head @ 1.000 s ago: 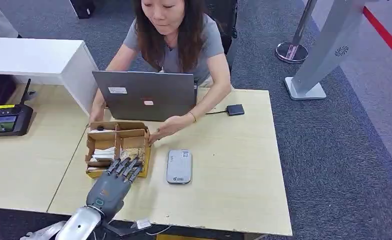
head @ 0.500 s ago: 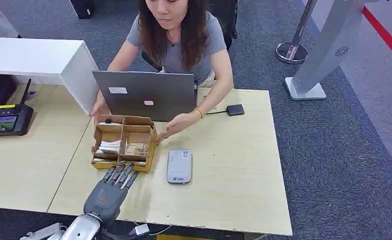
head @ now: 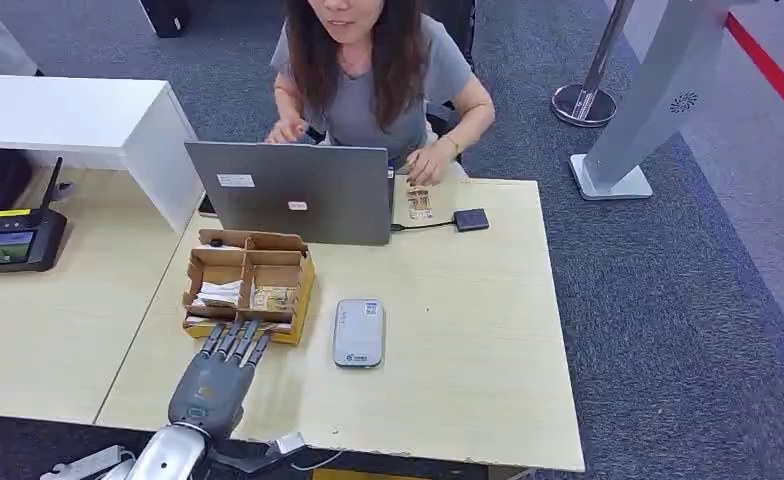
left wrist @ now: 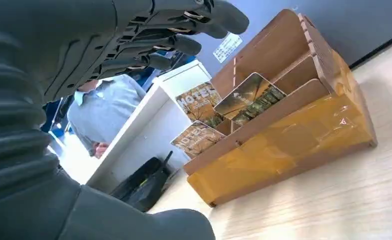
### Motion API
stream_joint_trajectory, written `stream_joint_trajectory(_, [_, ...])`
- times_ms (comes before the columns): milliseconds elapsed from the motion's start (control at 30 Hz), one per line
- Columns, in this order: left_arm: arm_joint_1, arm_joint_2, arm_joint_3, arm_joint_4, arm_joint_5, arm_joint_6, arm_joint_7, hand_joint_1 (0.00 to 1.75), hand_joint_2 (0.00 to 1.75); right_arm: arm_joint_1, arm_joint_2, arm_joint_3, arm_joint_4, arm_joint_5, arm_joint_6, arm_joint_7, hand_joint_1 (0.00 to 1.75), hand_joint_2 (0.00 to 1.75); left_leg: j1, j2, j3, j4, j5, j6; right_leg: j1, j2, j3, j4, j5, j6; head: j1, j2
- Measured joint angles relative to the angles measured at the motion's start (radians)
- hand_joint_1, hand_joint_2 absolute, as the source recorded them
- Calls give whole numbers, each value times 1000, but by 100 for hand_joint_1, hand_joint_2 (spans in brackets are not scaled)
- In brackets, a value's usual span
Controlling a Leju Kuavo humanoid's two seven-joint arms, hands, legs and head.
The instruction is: Pass the card to the sensor for recognition and then transmit it.
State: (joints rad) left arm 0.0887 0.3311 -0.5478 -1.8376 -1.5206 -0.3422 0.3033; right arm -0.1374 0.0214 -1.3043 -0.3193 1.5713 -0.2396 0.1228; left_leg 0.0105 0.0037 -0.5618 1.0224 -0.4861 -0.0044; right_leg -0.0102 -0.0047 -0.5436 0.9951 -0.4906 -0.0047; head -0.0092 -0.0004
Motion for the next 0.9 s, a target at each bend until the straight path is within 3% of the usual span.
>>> stream_joint_trajectory(400, [3, -42, 33, 0, -5, 5, 13, 0, 175, 0, 3, 0, 0, 0, 1, 0, 0, 175, 0, 0, 0, 0, 0, 0, 0, 0, 0, 0, 0, 0, 0, 0])
stream_joint_trajectory(900, [31, -77, 89, 0, -5, -7, 90, 0, 175, 0, 5, 8, -1, 0, 2, 2, 0, 175, 0, 0, 0, 0, 0, 0, 0, 0, 0, 0, 0, 0, 0, 0])
